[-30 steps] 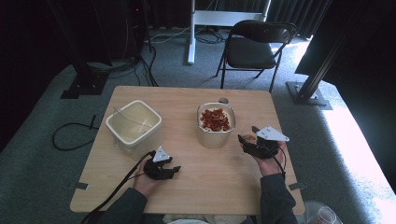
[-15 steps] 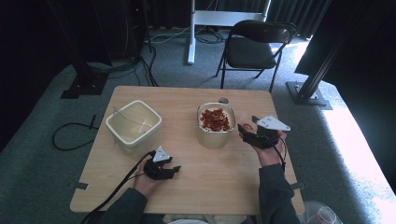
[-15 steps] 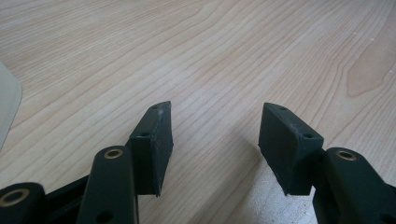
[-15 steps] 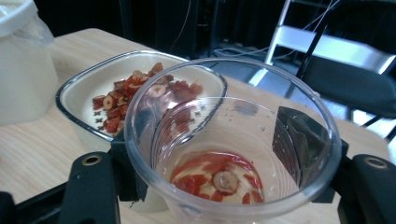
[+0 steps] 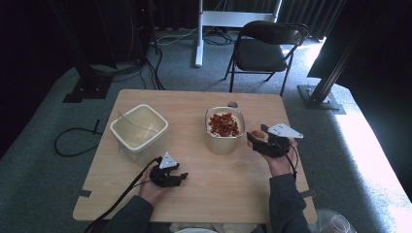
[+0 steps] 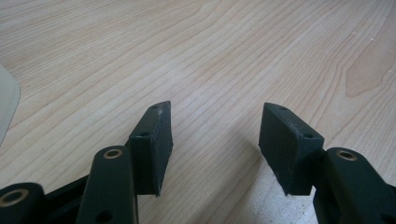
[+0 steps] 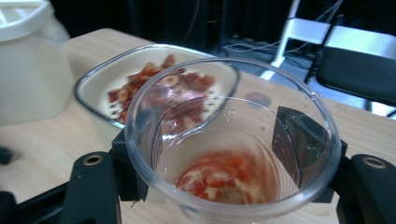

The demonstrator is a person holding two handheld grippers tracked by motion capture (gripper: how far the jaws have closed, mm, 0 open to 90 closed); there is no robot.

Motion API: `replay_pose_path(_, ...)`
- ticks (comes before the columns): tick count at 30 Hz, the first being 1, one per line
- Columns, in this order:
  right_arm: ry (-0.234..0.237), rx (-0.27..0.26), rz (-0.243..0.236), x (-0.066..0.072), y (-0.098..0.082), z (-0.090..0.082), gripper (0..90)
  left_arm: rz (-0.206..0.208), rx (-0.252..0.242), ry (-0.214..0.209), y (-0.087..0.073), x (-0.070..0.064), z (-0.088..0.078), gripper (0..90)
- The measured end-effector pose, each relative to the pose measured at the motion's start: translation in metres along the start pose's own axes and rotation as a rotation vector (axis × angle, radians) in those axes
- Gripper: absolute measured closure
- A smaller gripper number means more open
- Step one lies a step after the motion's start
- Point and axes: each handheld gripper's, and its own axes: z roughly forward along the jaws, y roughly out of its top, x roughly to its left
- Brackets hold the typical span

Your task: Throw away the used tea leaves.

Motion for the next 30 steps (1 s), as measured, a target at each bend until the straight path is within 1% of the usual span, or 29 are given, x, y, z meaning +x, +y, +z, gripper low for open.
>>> replay_pose_path(1,-0.017,0.003,-0.018,0.002,0.001,0.000,32.7,-0.003,-0.001,-0.001,0.000,0.000,0.000,45.2)
replay_pose_path(2,-0.026,-0.007,-0.015,0.001,0.002,-0.001,32.7,-0.006,-0.002,0.000,0.000,0.000,0.000,45.2)
replay_pose_path(3,-0.019,-0.023,0.011,-0.002,0.002,-0.004,32.8,-0.004,-0.001,0.002,0.000,-0.001,0.000,45.2)
replay_pose_path(4,-0.014,-0.028,0.024,-0.003,0.000,-0.005,32.8,-0.002,0.000,0.003,0.000,-0.001,0.000,45.1)
replay_pose_path(5,-0.011,-0.018,0.014,-0.002,-0.001,-0.005,32.7,-0.002,-0.001,0.002,0.000,-0.001,0.000,45.1)
replay_pose_path(7,-0.025,0.007,-0.042,0.004,0.000,0.000,32.6,-0.001,0.000,-0.001,0.000,0.000,0.000,45.0)
replay_pose_path(10,-0.029,-0.005,-0.046,0.004,0.009,0.005,32.7,0.003,0.000,0.006,0.000,-0.002,0.000,45.0)
replay_pose_path(12,-0.054,0.012,-0.082,0.004,0.016,0.010,32.7,0.002,0.002,0.003,0.000,-0.001,0.000,44.9)
replay_pose_path(14,-0.090,0.037,-0.114,0.003,0.022,0.016,32.7,0.001,0.002,0.002,0.000,-0.001,0.000,44.8)
replay_pose_path(16,-0.099,0.054,-0.128,0.001,0.027,0.020,32.8,0.001,0.002,0.002,0.000,-0.001,0.000,44.8)
replay_pose_path(19,-0.129,0.072,-0.160,-0.002,0.033,0.026,32.8,0.001,0.002,0.001,0.000,-0.001,0.000,44.7)
replay_pose_path(23,-0.193,0.115,-0.230,-0.003,0.041,0.035,33.0,-0.001,0.001,0.002,0.000,-0.001,0.000,44.7)
replay_pose_path(25,-0.215,0.128,-0.265,-0.003,0.046,0.039,33.1,-0.003,0.000,0.001,0.000,-0.001,0.000,44.7)
replay_pose_path(30,-0.282,0.158,-0.380,0.002,0.055,0.048,33.1,-0.005,0.000,0.000,0.000,-0.001,0.000,44.7)
